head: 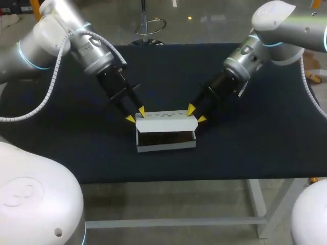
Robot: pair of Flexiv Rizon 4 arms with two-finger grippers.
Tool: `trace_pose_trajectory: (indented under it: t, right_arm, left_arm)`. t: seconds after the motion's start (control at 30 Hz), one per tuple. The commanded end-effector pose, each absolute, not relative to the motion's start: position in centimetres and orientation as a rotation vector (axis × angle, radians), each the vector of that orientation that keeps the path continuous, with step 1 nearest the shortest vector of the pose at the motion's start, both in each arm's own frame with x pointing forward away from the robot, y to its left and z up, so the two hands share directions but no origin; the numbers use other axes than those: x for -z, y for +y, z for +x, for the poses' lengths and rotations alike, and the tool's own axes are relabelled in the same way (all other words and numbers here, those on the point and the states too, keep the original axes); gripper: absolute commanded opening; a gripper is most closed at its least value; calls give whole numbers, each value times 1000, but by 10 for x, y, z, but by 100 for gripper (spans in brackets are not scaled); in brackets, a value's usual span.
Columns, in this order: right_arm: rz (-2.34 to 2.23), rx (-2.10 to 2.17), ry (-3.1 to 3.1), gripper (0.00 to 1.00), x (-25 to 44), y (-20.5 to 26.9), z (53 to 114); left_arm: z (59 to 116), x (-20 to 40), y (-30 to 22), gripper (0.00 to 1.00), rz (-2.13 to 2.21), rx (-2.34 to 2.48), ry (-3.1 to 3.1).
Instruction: Assemble the packaging by folding the flat box into shape, placing the metal phone stand inside, and closing the box properly
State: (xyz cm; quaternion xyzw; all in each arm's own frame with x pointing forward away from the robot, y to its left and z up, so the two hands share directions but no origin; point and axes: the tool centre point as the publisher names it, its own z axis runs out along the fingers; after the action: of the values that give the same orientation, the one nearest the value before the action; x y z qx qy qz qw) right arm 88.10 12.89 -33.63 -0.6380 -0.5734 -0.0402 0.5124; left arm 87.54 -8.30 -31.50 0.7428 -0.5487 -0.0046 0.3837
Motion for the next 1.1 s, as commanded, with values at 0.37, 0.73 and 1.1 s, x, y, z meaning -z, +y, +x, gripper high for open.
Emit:
trace_pose_trajectory:
  t: [0.37,0.73,1.1]
  right_arm:
    - [-1477,33,-1352,39,334,134,892]
    - [-1463,21,-1329,39,331,132,900]
    - [-1431,14,-1317,38,326,133,904]
  left_arm:
    - [889,315,-83,34,1847,60,-1327]
    - [894,310,-84,35,1850,75,-1277]
    - [900,306,-83,36,1835,85,-1216]
